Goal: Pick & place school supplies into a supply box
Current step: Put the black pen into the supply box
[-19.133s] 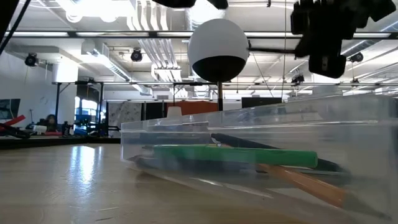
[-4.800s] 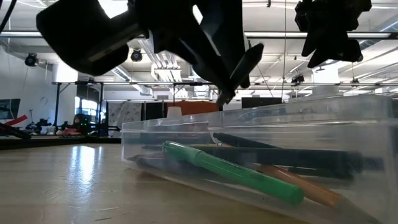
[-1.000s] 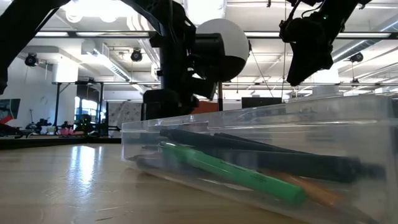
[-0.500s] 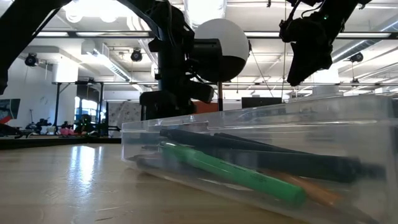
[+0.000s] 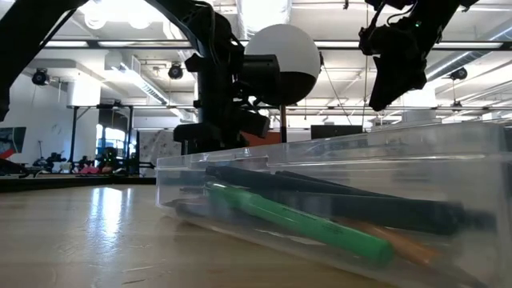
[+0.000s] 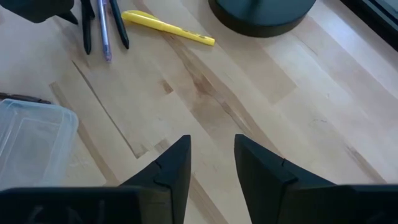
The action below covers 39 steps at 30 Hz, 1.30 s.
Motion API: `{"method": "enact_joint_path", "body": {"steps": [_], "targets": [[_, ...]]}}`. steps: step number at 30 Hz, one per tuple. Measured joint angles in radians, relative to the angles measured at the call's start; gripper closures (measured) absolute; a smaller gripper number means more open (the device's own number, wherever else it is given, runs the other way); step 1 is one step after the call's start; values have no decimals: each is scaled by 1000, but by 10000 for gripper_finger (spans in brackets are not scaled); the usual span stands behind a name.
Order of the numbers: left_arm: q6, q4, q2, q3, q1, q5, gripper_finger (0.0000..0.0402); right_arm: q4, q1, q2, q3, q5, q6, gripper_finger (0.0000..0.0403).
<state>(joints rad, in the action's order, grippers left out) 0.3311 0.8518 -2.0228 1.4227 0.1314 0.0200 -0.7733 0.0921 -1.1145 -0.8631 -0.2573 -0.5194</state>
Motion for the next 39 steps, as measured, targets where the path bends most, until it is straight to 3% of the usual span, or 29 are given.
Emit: {"method": "enact_joint_path", "body": {"steps": [13,39], "targets": [[0,-19,-1,-3,0,-19,359,0,0,0,0,1,4,296],[-18,-35,-3,-5,-7,-16,368,-7,0,0,0,3,3,307]]}}
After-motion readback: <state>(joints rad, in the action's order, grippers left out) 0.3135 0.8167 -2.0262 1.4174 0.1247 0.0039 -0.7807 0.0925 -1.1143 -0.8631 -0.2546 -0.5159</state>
